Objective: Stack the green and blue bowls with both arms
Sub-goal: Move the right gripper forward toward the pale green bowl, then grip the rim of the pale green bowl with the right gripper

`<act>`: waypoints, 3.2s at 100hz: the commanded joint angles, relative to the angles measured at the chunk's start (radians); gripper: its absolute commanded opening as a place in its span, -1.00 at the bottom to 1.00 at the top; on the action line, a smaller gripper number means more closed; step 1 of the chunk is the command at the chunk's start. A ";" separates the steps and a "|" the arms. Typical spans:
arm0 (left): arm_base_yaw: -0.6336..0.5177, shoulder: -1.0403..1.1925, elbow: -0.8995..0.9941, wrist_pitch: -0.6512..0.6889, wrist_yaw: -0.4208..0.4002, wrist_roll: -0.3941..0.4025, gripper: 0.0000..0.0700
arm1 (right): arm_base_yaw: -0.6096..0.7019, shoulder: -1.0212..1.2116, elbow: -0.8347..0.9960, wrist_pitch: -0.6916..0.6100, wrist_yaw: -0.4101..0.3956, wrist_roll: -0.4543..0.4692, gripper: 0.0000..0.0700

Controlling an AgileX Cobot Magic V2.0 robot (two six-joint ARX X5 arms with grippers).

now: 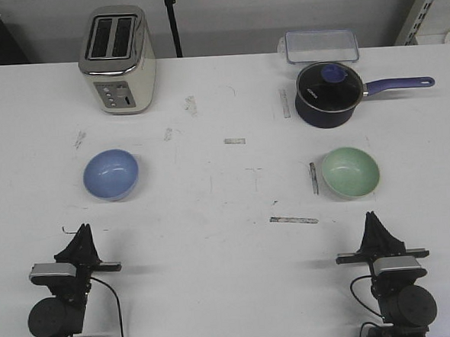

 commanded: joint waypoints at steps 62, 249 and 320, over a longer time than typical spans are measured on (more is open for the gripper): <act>0.000 -0.002 -0.023 0.016 -0.001 0.009 -0.99 | -0.001 0.033 0.086 -0.008 0.035 -0.003 -0.97; 0.000 -0.002 -0.023 0.016 -0.001 0.009 -0.99 | -0.269 1.475 1.299 -0.968 -0.151 0.160 0.21; 0.000 -0.002 -0.023 0.016 -0.001 0.009 -0.99 | -0.267 1.627 1.274 -0.874 -0.193 0.159 0.20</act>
